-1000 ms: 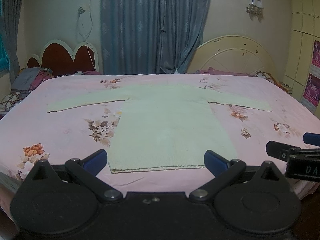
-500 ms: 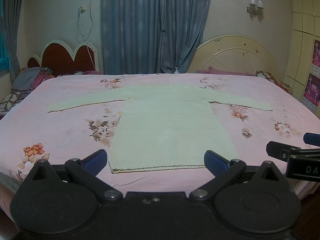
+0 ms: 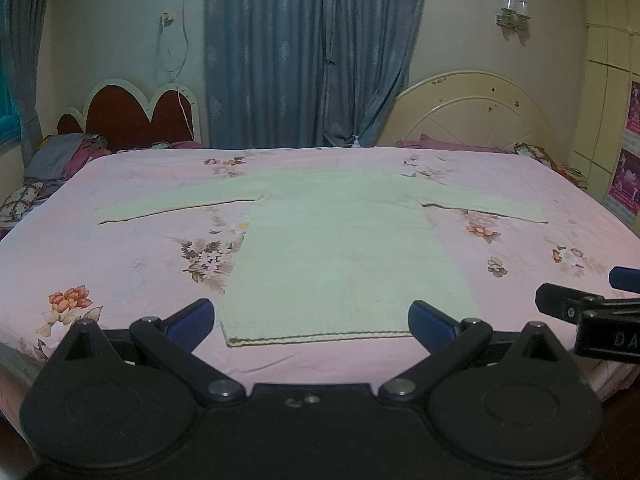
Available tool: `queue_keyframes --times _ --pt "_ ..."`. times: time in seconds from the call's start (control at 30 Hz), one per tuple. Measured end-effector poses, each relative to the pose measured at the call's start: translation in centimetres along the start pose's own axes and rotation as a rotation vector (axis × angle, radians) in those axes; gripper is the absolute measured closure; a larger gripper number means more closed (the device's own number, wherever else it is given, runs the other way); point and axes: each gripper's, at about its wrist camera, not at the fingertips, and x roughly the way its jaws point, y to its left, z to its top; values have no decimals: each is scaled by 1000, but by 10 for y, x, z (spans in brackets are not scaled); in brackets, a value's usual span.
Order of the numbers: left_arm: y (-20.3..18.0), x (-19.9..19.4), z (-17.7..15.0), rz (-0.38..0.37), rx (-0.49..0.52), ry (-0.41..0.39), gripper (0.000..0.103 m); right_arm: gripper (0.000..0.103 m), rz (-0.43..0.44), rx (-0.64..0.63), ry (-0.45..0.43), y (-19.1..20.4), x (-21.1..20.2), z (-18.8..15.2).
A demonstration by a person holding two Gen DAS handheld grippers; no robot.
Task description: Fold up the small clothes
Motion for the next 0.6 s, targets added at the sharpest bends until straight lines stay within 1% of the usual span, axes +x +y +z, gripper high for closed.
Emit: queue_keyframes --times 0.6 --pt "-2 1 -2 4 1 0 0 0 1 -5 2 5 5 -3"
